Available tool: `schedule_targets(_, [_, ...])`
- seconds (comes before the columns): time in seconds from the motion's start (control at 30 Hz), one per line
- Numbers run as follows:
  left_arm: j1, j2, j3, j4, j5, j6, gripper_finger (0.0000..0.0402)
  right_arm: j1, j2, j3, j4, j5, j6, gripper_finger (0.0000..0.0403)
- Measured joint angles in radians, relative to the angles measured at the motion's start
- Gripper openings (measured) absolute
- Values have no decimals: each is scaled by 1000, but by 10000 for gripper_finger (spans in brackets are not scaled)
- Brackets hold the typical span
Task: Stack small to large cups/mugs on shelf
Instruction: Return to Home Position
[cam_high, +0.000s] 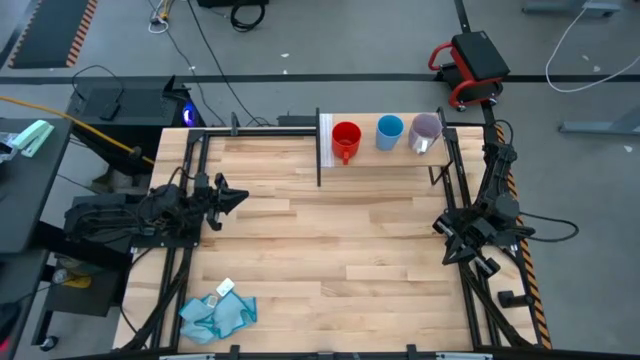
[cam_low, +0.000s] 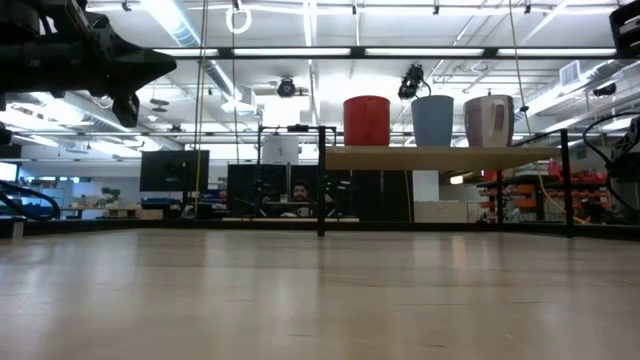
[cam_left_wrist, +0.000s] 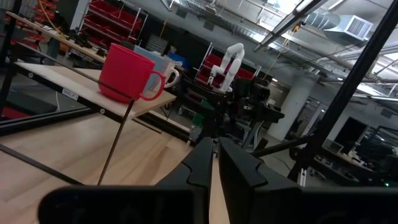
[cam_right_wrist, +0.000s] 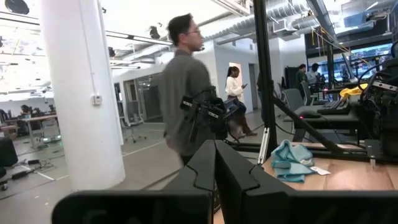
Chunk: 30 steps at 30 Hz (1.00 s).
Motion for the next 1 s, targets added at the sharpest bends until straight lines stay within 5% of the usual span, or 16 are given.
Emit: schedule_targets(1.0, [0,0,0,0,0,0,26,0,0,0,0,0,0,13])
